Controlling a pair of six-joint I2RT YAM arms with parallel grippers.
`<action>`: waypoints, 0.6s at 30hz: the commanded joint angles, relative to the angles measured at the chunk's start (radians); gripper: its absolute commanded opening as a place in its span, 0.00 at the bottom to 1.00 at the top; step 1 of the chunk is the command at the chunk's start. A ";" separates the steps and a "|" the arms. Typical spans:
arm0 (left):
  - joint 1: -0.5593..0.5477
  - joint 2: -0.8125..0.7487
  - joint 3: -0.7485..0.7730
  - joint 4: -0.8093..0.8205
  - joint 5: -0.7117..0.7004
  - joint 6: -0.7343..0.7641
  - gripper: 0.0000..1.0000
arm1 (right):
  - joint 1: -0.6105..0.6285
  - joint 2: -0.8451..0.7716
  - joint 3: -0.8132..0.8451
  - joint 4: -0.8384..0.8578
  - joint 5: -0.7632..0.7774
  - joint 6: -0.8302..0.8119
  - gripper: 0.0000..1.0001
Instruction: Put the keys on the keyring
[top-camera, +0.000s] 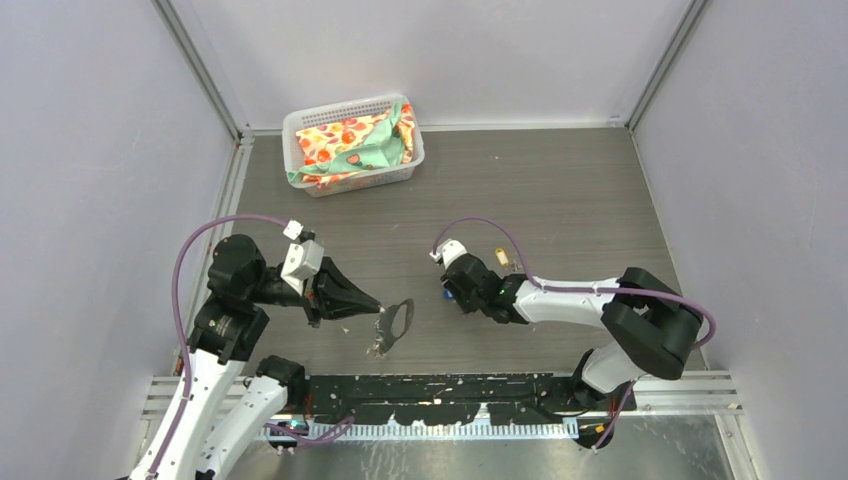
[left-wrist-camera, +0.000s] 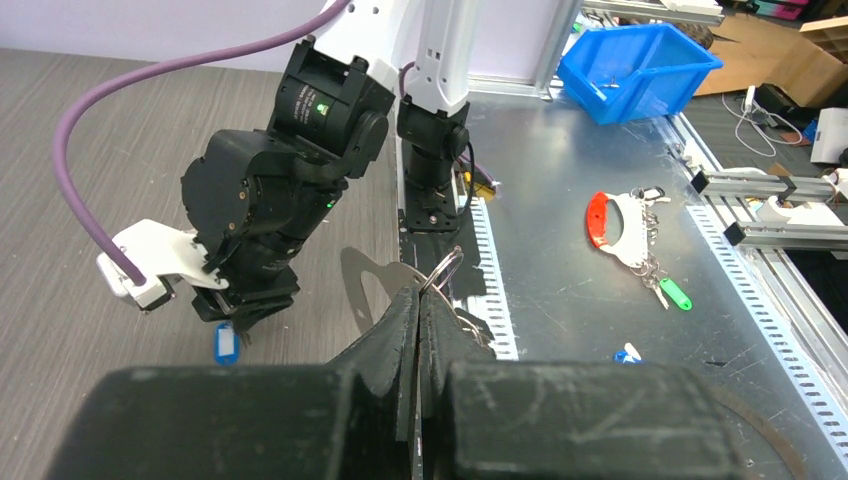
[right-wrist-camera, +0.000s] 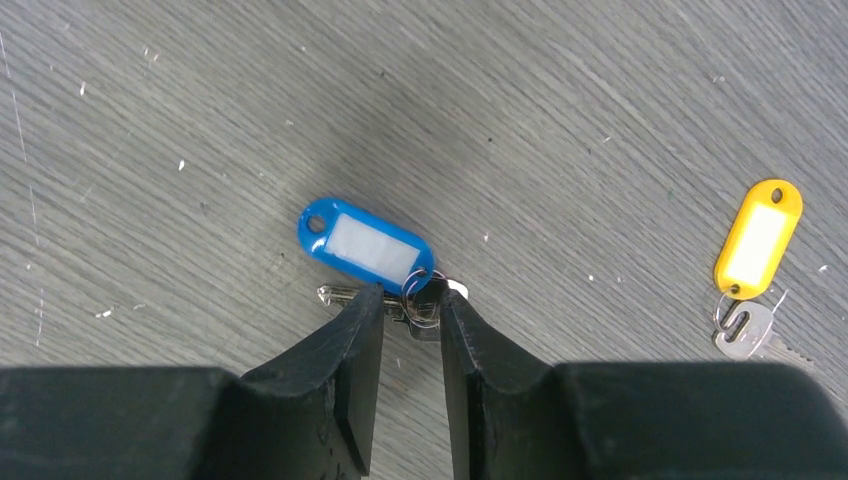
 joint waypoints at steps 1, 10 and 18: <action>-0.002 -0.012 0.001 0.041 0.004 -0.017 0.00 | -0.009 0.014 0.011 0.045 0.018 0.022 0.32; -0.002 -0.005 0.005 0.044 0.000 -0.021 0.00 | -0.030 0.021 0.001 0.053 -0.010 0.044 0.20; -0.002 0.003 0.014 0.046 0.002 -0.024 0.00 | -0.049 -0.026 -0.015 0.113 -0.032 0.041 0.03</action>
